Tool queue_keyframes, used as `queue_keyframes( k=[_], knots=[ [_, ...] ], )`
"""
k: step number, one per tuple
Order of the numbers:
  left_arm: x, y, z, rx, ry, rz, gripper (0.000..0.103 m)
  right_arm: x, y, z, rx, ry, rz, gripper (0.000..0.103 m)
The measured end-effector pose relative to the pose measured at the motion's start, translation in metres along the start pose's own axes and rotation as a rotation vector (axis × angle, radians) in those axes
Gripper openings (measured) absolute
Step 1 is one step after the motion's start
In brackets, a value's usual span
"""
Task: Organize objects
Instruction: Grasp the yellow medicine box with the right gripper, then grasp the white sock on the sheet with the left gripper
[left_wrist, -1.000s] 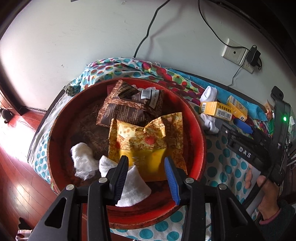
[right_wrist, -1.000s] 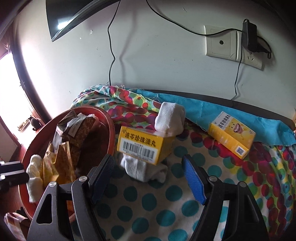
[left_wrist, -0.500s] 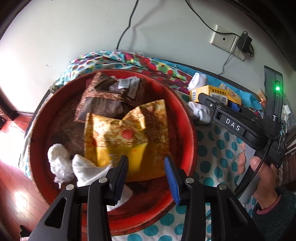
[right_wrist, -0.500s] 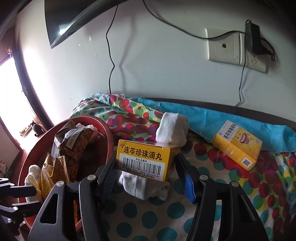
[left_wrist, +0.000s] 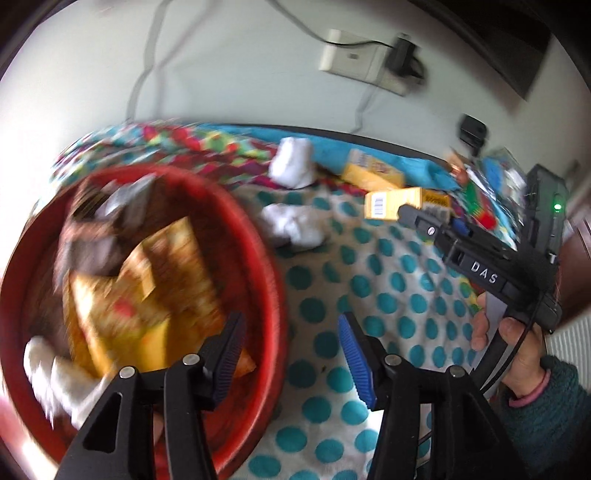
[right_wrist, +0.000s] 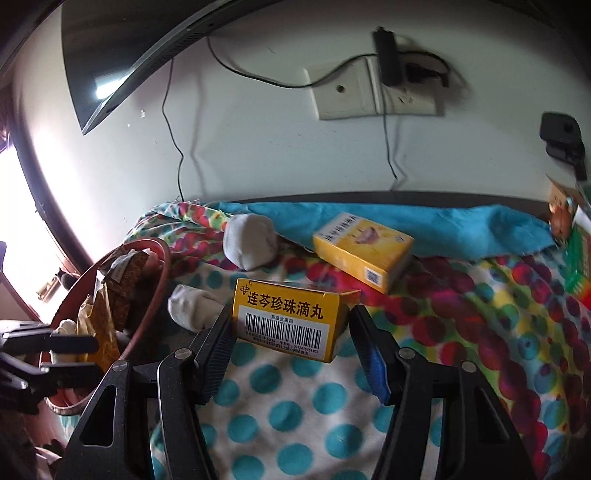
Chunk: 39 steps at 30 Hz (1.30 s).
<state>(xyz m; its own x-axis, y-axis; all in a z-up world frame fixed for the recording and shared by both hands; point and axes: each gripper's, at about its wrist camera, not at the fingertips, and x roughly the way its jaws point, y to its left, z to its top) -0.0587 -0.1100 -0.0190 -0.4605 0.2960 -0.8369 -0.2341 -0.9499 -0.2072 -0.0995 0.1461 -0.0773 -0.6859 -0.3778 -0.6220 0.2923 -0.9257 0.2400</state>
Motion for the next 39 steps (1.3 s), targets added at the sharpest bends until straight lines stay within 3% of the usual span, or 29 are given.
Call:
queue_keyframes(
  k=[7,13,22,34,39],
  knots=[
    [0.026,-0.019,0.035,0.137,0.054,-0.058,0.055,-0.005,-0.017,-0.011,0.014,-0.006,0.003,0.059],
    [0.048,-0.041,0.055,0.319,0.102,0.01,0.055,-0.006,-0.02,-0.015,0.012,-0.004,0.03,0.059],
    [0.072,-0.043,0.074,0.495,0.181,0.099,0.056,0.001,-0.033,-0.016,0.08,0.037,0.087,0.058],
    [0.104,-0.04,0.076,0.572,0.259,0.184,0.06,0.005,-0.028,-0.017,0.05,0.061,0.083,0.058],
    [0.1,-0.043,0.078,0.549,0.196,0.163,0.06,0.009,-0.029,-0.017,0.063,0.08,0.078,0.057]
  ],
)
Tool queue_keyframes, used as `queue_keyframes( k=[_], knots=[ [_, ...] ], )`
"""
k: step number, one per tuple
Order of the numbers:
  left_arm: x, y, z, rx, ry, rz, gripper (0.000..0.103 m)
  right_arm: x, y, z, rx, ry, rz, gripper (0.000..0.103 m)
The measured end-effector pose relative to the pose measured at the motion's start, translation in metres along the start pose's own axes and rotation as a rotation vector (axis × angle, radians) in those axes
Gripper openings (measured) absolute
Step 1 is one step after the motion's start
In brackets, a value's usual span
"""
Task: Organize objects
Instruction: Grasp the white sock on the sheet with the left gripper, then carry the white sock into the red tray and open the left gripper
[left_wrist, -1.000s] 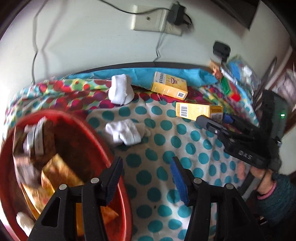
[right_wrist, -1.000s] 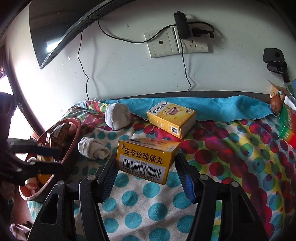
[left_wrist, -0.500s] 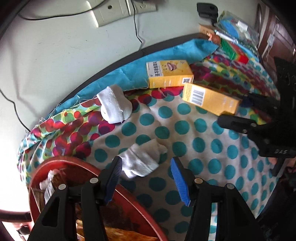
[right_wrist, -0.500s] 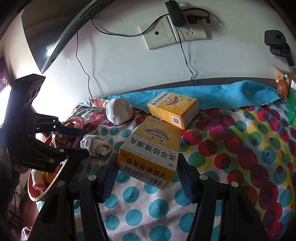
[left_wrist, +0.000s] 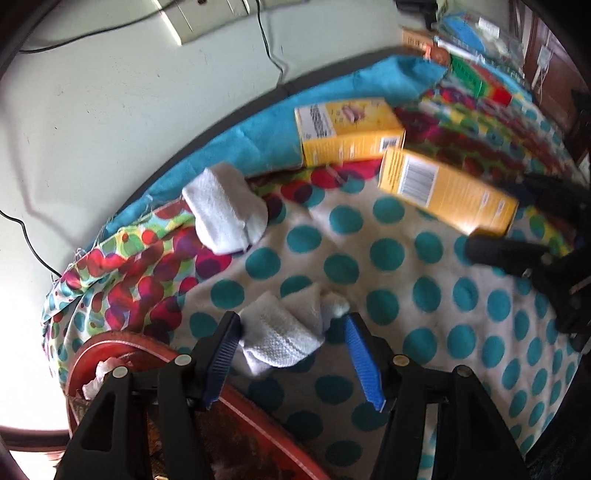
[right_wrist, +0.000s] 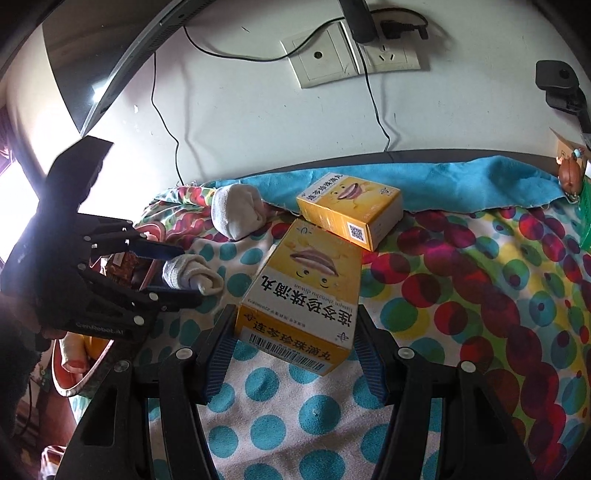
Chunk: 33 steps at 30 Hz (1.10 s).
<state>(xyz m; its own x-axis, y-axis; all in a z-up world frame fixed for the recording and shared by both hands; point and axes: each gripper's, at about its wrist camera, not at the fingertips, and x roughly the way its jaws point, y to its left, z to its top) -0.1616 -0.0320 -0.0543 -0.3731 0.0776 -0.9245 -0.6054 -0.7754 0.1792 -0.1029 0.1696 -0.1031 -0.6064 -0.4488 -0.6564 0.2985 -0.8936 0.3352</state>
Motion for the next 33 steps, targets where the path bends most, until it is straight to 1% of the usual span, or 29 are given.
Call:
queue_keyframes(
  k=[1,2,3,5,7,10,14,18,25,29,33],
  knots=[
    [-0.002,0.001,0.0,-0.019,-0.013,-0.004,0.053,0.001,0.001,0.0,-0.001,0.002,-0.002,0.057],
    [-0.004,0.003,0.001,-0.034,-0.023,-0.008,0.039,0.0,0.001,0.0,-0.003,0.003,-0.002,0.057],
    [-0.005,0.004,0.001,-0.045,-0.027,-0.005,0.034,0.0,0.002,-0.001,-0.005,0.003,-0.004,0.057],
    [-0.009,0.008,0.003,-0.081,-0.047,-0.022,0.026,0.001,0.002,-0.001,-0.007,0.008,-0.005,0.057],
    [-0.012,0.01,0.001,-0.106,-0.061,-0.02,0.022,0.002,0.002,-0.001,-0.005,0.014,-0.01,0.057],
    [-0.017,0.009,0.0,-0.134,-0.075,-0.034,0.019,0.004,0.002,-0.001,-0.002,0.023,-0.018,0.057],
    [-0.027,0.008,-0.003,-0.171,-0.1,-0.037,0.018,0.006,0.002,-0.001,-0.005,0.033,-0.029,0.057],
    [-0.037,0.003,-0.001,-0.214,-0.122,-0.057,0.018,0.006,0.004,-0.001,-0.016,0.033,-0.042,0.057],
    [-0.056,0.001,-0.016,-0.31,-0.149,-0.103,0.018,0.009,0.007,0.0,-0.033,0.046,-0.065,0.057],
    [-0.066,-0.003,-0.026,-0.389,-0.159,-0.059,0.018,0.011,0.007,0.0,-0.033,0.053,-0.08,0.057],
    [-0.079,-0.001,-0.04,-0.504,-0.171,-0.004,0.018,0.012,0.008,0.001,-0.034,0.06,-0.097,0.057]
  ],
)
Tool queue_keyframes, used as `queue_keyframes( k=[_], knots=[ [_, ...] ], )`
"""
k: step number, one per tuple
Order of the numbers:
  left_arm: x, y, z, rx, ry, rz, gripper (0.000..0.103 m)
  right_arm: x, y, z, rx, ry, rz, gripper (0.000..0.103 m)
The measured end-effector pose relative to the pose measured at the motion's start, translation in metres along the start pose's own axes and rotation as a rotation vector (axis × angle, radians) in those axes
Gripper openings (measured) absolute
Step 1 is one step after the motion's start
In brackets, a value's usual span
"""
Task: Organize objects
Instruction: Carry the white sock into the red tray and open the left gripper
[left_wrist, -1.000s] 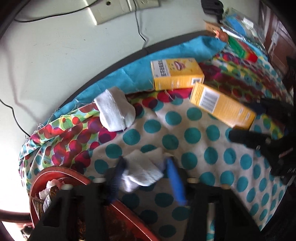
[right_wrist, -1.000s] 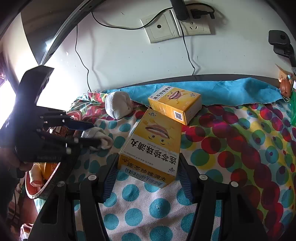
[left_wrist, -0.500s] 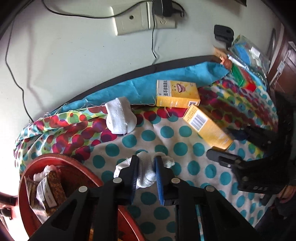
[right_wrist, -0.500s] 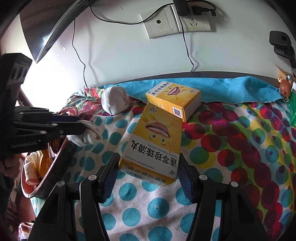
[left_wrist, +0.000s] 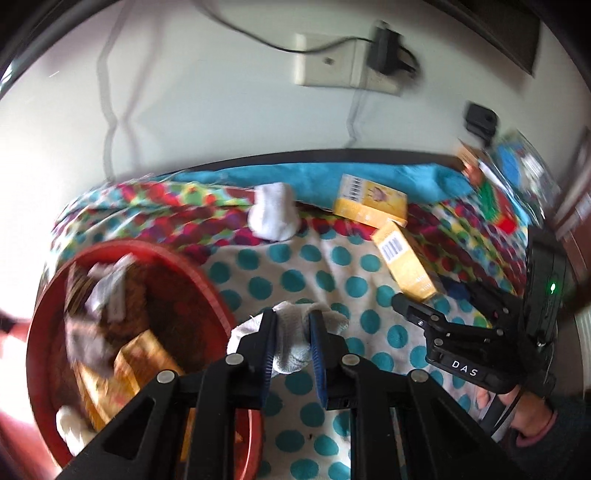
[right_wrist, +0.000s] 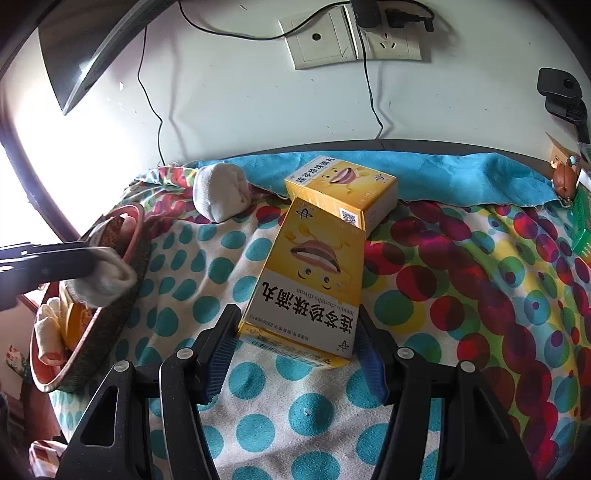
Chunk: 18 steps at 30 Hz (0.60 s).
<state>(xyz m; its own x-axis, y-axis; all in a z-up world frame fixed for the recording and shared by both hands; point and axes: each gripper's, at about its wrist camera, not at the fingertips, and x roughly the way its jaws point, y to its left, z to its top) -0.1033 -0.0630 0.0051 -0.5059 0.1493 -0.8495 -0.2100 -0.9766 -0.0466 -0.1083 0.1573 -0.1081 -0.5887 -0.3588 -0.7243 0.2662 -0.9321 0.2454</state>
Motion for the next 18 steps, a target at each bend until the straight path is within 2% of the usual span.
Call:
queue_keyframes(
  k=[4,8,11,18],
  knots=[
    [-0.02,0.009,-0.011,-0.063,-0.043,0.07,0.018,0.004,0.001,0.0,-0.004,0.015,-0.019,0.057],
    [-0.04,0.025,-0.022,-0.149,-0.071,0.084,0.018,0.005,0.004,-0.001,-0.019,0.021,-0.039,0.056],
    [-0.055,0.036,-0.031,-0.188,-0.096,0.143,0.018,0.008,0.009,-0.001,-0.046,0.032,-0.062,0.055],
    [-0.075,0.058,-0.051,-0.261,-0.145,0.183,0.018,0.009,0.016,-0.002,-0.077,0.037,-0.096,0.055]
  ],
)
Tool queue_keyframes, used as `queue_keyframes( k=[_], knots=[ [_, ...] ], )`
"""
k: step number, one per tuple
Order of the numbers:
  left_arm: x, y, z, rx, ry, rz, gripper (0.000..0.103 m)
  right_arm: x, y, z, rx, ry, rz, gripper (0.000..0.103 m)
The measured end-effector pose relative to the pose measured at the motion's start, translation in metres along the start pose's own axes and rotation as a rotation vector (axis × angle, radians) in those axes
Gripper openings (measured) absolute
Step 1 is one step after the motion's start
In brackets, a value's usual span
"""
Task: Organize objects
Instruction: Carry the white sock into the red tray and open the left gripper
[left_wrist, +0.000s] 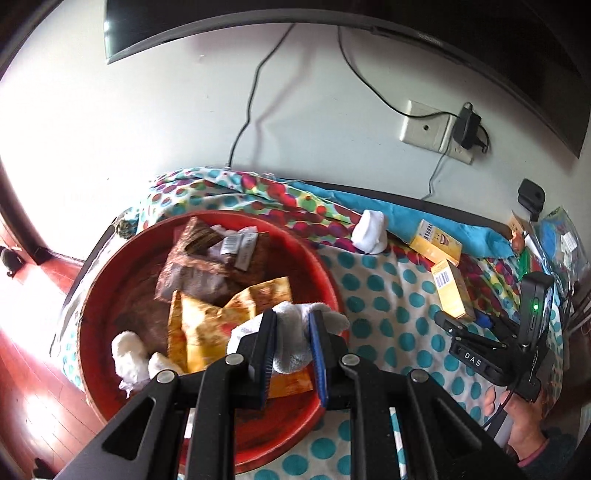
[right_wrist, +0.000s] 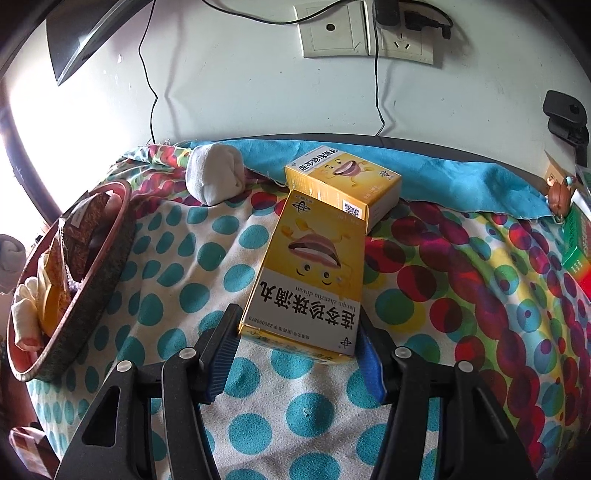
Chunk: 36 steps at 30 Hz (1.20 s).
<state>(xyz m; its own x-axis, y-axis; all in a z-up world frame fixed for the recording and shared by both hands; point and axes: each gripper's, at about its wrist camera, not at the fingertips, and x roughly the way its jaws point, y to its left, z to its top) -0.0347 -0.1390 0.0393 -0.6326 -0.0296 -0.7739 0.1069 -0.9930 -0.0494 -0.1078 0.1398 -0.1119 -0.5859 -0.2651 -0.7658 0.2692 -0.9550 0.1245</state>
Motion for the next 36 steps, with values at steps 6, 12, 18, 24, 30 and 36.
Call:
queue_keyframes(
  k=[6,12,18,24,30,36],
  knots=[
    [-0.003,0.031,-0.007,-0.06,-0.021,0.062,0.018,0.002,0.006,0.0,-0.029,0.01,-0.029,0.054],
    [-0.003,0.054,-0.013,-0.116,-0.029,0.085,0.018,0.004,0.009,-0.001,-0.045,0.015,-0.047,0.054],
    [-0.003,0.078,-0.01,-0.153,-0.028,0.085,0.018,0.004,0.01,-0.001,-0.049,0.016,-0.052,0.054],
    [0.002,0.116,-0.01,-0.226,-0.006,0.102,0.018,0.004,0.011,0.0,-0.054,0.018,-0.057,0.054],
    [0.013,0.144,-0.015,-0.285,-0.001,0.098,0.018,0.004,0.012,-0.001,-0.06,0.019,-0.064,0.054],
    [0.03,0.156,-0.021,-0.314,0.014,0.072,0.018,0.005,0.013,-0.001,-0.068,0.021,-0.073,0.054]
  ],
)
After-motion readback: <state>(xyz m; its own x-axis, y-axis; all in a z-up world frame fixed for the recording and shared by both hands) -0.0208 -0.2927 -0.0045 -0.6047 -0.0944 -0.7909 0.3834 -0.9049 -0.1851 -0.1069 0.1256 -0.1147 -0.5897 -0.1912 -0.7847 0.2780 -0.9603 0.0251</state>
